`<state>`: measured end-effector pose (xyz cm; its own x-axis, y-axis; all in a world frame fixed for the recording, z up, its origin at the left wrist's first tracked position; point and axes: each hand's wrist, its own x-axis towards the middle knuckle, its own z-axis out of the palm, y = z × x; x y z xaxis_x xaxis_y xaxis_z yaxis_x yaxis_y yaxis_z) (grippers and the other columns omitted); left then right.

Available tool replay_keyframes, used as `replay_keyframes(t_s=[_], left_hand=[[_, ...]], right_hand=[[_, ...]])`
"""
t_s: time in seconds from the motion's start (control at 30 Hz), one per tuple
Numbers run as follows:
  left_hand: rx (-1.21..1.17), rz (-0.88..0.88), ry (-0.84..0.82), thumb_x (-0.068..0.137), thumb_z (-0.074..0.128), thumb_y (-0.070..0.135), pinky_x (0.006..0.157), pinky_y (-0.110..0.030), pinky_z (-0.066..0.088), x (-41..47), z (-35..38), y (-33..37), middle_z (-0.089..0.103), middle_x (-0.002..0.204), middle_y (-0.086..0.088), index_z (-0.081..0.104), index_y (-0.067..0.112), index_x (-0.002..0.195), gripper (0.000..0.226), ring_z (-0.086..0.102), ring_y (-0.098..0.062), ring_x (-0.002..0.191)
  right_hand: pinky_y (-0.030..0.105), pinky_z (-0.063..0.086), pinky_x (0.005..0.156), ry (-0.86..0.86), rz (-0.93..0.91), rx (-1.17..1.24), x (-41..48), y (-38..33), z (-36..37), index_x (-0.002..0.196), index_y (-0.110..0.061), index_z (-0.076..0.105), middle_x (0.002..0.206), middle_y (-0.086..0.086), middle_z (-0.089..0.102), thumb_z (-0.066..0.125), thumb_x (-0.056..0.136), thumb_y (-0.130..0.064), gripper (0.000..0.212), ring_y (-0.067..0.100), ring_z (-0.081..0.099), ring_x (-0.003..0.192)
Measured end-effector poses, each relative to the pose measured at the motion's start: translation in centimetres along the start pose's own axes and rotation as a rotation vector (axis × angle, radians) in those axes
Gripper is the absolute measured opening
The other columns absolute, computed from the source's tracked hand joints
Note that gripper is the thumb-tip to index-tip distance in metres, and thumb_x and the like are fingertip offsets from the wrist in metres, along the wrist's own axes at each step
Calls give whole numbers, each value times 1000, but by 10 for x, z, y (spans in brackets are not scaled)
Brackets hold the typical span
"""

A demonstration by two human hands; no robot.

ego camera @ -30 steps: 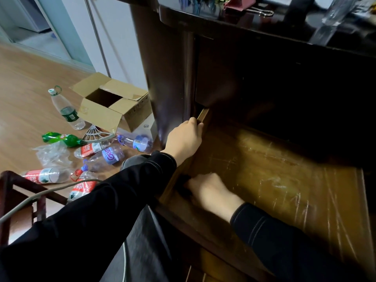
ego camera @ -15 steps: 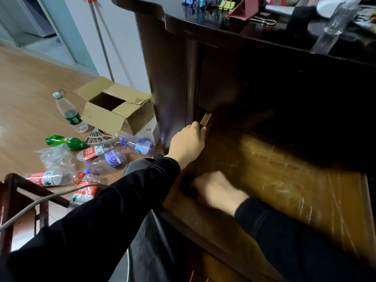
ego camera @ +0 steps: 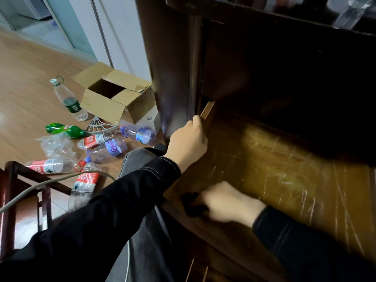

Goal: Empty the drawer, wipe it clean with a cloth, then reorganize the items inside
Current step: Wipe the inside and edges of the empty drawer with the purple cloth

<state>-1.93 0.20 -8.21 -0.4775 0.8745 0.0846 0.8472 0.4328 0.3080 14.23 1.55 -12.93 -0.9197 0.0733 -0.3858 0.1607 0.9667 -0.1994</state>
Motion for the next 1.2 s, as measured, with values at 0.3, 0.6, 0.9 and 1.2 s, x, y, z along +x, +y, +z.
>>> replay_keyframes(t_s=[0.3,0.6,0.9,1.2], left_hand=[[-32,-8,-12,97,52,30,78,-45,58,2,1,-2,61,106,-10,38,10,131,43,64,-34,89],[-50,-27,-17,95,53,29,78,-46,57,1,1,-2,61,104,-11,38,10,127,40,63,-36,88],[-90,-37,-28,95,53,29,78,-46,57,1,1,-3,61,102,-10,38,12,126,39,63,-33,88],[-109,-35,-26,95,54,30,76,-45,57,2,1,-5,60,99,-8,38,14,126,39,62,-29,84]], right_hand=[[27,32,49,41,175,-31,-9,21,-19,82,-22,55,64,-7,43,55,90,-13,12,11,41,52],[27,36,50,28,197,32,-11,30,-15,114,-21,67,83,-4,61,56,94,-21,23,16,56,66],[29,35,54,-115,61,103,-20,-1,-3,95,-19,63,79,1,60,54,94,-13,11,27,58,72],[35,42,65,-37,146,33,-19,-9,-12,89,-16,62,86,10,66,57,90,-11,7,33,66,80]])
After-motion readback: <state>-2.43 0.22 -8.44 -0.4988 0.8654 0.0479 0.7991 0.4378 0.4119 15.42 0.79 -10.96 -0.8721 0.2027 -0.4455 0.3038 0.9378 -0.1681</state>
